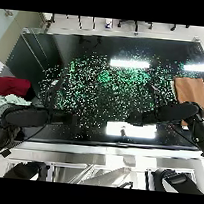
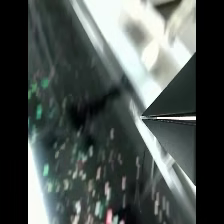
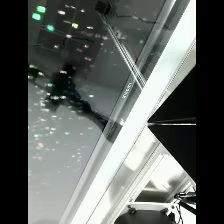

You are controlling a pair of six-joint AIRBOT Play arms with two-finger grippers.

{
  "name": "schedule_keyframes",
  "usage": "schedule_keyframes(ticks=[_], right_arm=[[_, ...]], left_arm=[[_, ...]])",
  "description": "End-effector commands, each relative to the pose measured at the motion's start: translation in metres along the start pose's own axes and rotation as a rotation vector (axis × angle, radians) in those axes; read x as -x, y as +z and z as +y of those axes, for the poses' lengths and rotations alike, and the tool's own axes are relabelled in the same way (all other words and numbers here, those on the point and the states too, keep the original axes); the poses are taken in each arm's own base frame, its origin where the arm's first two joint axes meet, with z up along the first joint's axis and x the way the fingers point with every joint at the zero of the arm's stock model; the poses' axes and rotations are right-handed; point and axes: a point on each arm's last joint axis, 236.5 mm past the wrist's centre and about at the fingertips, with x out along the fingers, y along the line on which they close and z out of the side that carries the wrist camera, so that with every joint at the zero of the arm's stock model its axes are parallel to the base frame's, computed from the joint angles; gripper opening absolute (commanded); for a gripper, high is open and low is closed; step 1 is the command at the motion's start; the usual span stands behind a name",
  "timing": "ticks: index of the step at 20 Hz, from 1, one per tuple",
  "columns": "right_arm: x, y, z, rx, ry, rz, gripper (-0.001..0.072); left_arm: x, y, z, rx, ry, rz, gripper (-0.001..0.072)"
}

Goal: Fold the shirts.

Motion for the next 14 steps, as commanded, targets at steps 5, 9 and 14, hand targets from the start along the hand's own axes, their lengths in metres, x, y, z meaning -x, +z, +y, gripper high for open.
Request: schedule_keyframes(ticks=[5, 9, 14], right_arm=[[0.0, -0.001, 0.001, -0.001, 0.003, 0.004, 0.0023], [0.0, -0.001, 0.001, -0.001, 0.003, 0.004, 0.0022], [0.0, 0.001, 0.0, 0.033, 0.0, -0.005, 0.0022]], left_arm=[[0.13, 0.077, 0.225, -0.014, 0.862, -0.137, 0.0692], [0.134, 0.081, 0.354, 0.137, 1.005, -0.078, 0.0692], [0.079, 0.083, 0.48, 0.249, 1.009, 0.008, 0.0692]])
